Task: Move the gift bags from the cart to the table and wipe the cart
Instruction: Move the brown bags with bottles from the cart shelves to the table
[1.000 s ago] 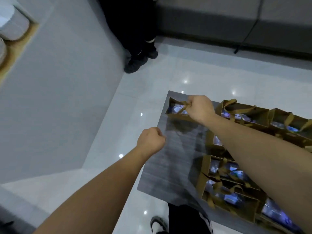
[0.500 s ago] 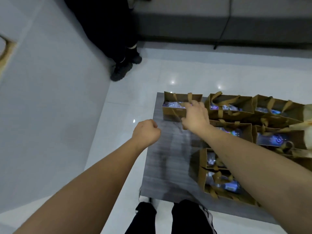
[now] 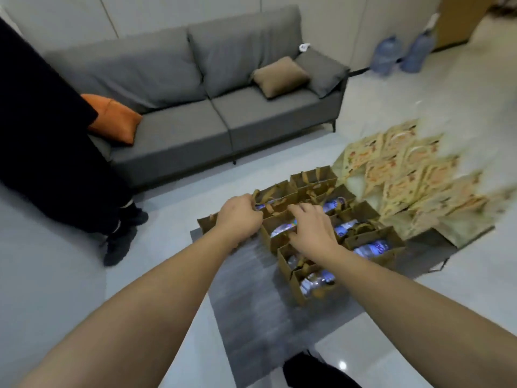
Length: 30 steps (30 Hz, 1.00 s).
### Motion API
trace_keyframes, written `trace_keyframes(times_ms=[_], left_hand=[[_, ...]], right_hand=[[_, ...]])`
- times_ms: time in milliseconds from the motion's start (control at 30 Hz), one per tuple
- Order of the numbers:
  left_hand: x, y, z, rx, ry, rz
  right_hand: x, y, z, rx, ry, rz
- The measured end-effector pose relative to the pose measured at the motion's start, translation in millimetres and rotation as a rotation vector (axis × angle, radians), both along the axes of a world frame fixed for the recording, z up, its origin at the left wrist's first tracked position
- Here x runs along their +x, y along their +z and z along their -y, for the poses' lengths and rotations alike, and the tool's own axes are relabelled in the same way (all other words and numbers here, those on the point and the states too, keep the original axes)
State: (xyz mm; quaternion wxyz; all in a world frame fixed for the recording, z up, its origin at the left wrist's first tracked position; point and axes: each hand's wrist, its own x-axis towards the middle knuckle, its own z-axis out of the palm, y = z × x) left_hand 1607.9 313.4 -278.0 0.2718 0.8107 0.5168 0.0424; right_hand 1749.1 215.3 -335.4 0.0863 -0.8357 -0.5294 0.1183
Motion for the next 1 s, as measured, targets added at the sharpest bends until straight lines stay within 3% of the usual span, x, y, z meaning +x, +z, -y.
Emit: trace_keyframes(times_ms=[233, 467, 767, 1000], left_hand=[[86, 35, 105, 0.046, -0.361, 0.024], [199, 51, 236, 0.152, -0.709, -0.076], [369, 18, 505, 0.188, -1.169, -0.054], [456, -10, 700, 0.127, -1.471, -0.083]], right_hand=[[67, 45, 151, 0.094, -0.357, 0.034], [126, 53, 308, 0.193, -0.682, 0.002], [222, 24, 583, 0.165, -1.108, -0.024], [269, 7, 768, 0.064, -1.384, -0.066]])
